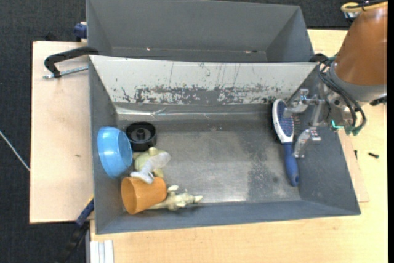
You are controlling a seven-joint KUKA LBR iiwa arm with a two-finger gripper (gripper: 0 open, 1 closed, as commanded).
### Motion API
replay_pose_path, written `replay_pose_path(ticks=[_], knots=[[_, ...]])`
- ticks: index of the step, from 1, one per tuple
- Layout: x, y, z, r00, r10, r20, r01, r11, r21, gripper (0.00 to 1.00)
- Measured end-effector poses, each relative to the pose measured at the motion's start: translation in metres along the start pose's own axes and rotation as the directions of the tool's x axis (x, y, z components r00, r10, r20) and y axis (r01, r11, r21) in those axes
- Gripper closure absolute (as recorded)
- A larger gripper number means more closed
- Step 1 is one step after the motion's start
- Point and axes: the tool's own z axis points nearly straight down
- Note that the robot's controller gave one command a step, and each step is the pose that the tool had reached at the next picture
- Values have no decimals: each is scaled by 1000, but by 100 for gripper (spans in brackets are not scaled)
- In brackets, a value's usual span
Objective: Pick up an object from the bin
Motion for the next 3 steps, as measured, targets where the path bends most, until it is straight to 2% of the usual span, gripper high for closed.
replay_pose_path(ticks=[1,2,3], knots=[[-31,-10,76,994,112,5,-112,994,-1,0],[-38,-2,109,664,-747,26,747,664,20,0],[-38,-1,109,662,-749,26,748,663,20,100]])
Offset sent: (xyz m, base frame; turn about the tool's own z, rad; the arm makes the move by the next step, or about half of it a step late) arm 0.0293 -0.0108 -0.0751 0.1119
